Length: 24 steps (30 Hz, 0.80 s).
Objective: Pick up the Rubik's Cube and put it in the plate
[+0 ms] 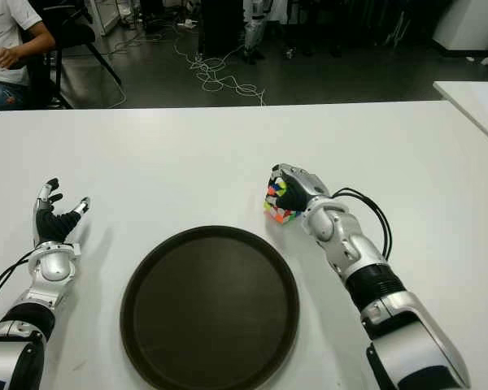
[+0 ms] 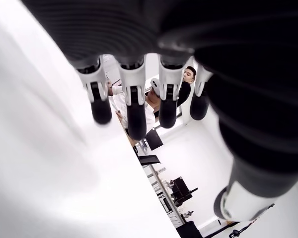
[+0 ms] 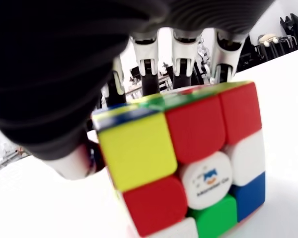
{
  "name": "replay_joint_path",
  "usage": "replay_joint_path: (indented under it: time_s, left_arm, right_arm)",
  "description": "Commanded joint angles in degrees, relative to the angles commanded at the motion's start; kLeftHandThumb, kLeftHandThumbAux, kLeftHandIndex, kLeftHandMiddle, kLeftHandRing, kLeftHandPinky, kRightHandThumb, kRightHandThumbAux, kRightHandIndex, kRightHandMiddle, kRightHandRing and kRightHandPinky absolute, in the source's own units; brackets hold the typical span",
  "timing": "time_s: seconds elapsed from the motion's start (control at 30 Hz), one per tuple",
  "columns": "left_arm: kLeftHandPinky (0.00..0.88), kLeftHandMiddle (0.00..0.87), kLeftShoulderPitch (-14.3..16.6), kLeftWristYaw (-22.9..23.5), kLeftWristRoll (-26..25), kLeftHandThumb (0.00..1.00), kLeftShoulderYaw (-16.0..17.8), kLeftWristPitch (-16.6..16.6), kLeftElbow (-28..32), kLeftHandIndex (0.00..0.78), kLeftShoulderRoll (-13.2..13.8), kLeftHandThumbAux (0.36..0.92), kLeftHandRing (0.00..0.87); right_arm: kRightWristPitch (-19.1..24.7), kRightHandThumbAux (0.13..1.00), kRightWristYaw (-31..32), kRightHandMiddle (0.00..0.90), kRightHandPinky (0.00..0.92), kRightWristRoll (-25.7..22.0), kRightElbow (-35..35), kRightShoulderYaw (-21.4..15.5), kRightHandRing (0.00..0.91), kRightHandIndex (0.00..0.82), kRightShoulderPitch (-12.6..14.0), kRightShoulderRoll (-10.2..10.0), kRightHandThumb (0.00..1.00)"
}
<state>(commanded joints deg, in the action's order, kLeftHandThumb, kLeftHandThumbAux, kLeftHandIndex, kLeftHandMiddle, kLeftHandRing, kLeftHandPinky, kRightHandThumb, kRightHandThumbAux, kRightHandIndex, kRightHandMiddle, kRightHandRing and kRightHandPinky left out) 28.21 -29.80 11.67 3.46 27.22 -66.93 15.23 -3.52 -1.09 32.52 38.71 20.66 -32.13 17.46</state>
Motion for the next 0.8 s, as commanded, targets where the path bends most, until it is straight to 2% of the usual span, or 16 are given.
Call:
replay_joint_path:
  time_s: [0.27,0.57,0.8]
  left_arm:
    - [0.195,0.156,-0.06,0.01,-0.02,0.033,0.03,0.51,-0.01,0.117,0.09,0.733,0.167]
    - [0.258,0.181,-0.08,0.06,-0.13,0.027,0.11,0.67,-0.09,0.122,0.08,0.711,0.208]
    - [0.181,0.166,-0.05,0.17,-0.24,0.050,0.21,0.69,-0.17,0.120,0.14,0.704,0.173]
  right_arm:
    - [0.31,0.726,0.04,0.656,0.648,-0.86,0.16,-0.48,0.659,0.428,-0.02,-0.52,0.695]
    - [0.69,0.726,-0.49,0.678,0.661,-1.00,0.08,-0.72,0.676,0.429,0.09,-0.86,0.695]
    - [0.88,0.727,0.63,0.686,0.671,-1.77,-0.08,-1.12,0.682,0.429,0.17,-1.01,0.696]
